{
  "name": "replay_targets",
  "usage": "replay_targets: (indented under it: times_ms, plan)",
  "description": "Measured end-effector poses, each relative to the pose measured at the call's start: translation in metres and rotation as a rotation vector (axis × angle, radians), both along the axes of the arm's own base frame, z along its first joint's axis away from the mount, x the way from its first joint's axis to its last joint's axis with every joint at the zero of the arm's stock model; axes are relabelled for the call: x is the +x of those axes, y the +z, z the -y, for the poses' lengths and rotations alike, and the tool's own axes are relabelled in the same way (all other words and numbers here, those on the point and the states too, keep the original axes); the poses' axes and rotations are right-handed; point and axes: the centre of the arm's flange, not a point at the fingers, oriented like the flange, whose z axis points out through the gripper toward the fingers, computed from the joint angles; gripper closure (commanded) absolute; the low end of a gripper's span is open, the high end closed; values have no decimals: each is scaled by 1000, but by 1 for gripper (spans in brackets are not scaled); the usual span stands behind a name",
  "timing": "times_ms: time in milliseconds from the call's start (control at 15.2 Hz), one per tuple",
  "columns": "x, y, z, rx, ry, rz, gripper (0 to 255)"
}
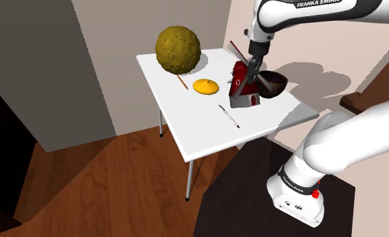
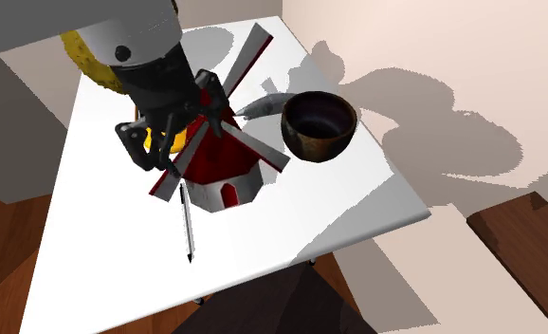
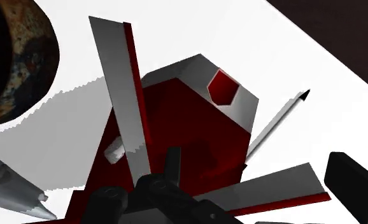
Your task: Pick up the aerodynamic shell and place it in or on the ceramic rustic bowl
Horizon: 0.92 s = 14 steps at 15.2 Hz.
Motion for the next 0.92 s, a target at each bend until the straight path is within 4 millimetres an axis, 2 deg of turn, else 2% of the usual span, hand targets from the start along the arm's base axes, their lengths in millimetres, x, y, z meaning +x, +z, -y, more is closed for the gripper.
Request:
replay_targets:
  times_ms: [264, 660, 924]
  plan:
    - [22, -18, 48, -8, 69, -18, 0]
    - [55, -46, 109, -19, 175, -43, 0]
    - [85, -61, 149, -28, 244, -58, 0]
